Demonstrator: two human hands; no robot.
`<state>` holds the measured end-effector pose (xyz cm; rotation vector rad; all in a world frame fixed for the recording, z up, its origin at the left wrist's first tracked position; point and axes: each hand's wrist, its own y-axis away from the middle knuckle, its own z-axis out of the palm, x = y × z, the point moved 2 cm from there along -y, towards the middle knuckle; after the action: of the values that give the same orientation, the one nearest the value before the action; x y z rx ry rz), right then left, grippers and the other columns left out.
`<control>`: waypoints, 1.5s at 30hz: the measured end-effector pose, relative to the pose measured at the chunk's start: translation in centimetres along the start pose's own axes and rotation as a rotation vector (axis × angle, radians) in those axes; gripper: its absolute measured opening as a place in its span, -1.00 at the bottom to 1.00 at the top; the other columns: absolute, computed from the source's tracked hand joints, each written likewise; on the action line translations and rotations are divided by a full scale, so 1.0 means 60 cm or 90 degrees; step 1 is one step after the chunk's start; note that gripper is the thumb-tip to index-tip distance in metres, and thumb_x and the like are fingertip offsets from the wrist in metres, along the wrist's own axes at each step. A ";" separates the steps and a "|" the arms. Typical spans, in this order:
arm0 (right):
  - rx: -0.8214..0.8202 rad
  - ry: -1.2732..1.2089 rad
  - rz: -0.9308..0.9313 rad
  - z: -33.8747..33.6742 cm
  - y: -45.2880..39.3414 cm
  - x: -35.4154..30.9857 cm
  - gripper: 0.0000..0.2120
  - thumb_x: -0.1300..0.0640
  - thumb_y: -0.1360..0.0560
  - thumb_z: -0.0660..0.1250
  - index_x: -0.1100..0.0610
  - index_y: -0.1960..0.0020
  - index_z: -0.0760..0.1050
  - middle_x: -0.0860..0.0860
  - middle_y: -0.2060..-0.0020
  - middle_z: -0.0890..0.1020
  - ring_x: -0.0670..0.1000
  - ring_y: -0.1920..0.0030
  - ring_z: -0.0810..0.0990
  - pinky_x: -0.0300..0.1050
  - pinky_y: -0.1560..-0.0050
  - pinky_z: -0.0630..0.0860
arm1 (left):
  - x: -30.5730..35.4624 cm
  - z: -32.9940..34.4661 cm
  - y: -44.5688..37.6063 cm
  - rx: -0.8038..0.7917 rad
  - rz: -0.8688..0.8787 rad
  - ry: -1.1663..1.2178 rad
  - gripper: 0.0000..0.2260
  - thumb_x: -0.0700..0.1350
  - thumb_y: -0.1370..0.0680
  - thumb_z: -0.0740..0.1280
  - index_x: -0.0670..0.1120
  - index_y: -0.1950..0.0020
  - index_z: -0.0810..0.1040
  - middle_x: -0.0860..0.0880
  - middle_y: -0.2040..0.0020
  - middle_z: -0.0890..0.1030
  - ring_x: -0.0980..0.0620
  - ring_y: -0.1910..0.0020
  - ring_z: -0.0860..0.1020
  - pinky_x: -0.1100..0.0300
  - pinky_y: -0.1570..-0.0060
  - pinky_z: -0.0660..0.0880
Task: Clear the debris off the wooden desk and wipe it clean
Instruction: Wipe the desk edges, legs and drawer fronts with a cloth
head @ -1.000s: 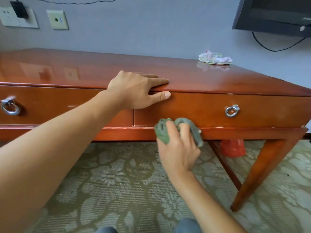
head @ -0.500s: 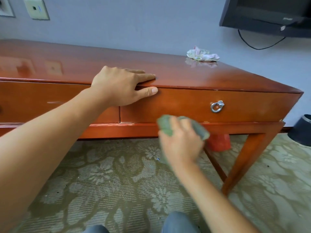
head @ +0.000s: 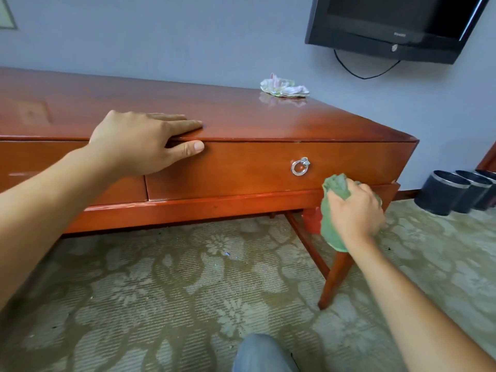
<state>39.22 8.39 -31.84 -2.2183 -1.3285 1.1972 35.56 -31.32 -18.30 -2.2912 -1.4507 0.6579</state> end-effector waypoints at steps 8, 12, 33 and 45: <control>-0.033 -0.137 -0.363 0.012 0.168 -0.239 -0.76 -0.13 -0.41 0.33 -0.04 0.04 0.65 -0.07 0.13 0.60 0.07 0.16 0.65 -0.11 0.32 0.47 | -0.024 0.026 -0.003 0.026 0.000 0.045 -0.43 0.67 -0.41 -0.18 0.67 -0.41 0.05 0.29 -0.55 0.36 -0.03 -0.49 0.47 -0.17 -0.18 0.58; -0.066 -0.088 -0.353 0.008 0.098 -0.142 -0.66 -0.22 -0.44 0.32 -0.13 -0.15 0.59 -0.12 -0.04 0.59 0.06 0.04 0.67 -0.07 0.23 0.55 | -0.027 0.049 -0.012 0.030 0.035 0.089 -0.55 0.63 -0.46 -0.08 0.70 -0.36 0.06 0.26 -0.54 0.38 0.00 -0.50 0.44 -0.21 -0.19 0.58; 0.000 -0.158 -0.388 0.045 0.246 -0.337 -0.75 -0.11 -0.47 0.38 -0.05 -0.09 0.64 -0.03 0.06 0.61 0.09 0.15 0.66 -0.06 0.38 0.52 | 0.012 -0.009 0.005 -0.063 -0.032 0.020 -0.39 0.49 -0.58 -0.12 0.36 -0.61 0.18 0.19 -0.61 0.30 0.00 -0.58 0.32 -0.11 -0.33 0.43; -0.021 -0.085 -0.383 0.029 0.235 -0.335 -0.83 -0.04 -0.44 0.44 0.03 0.07 0.66 0.00 0.18 0.60 0.14 0.32 0.64 -0.17 0.37 0.32 | -0.078 -0.009 0.111 -0.033 -0.083 -0.027 -0.44 0.35 -0.62 -0.05 0.27 -0.61 0.22 -0.04 -0.53 0.44 -0.17 -0.49 0.39 -0.18 -0.45 0.33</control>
<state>41.55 -16.08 -31.32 -1.5835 -1.8922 1.0955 39.09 -38.38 -20.39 -2.2099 -1.6385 0.6403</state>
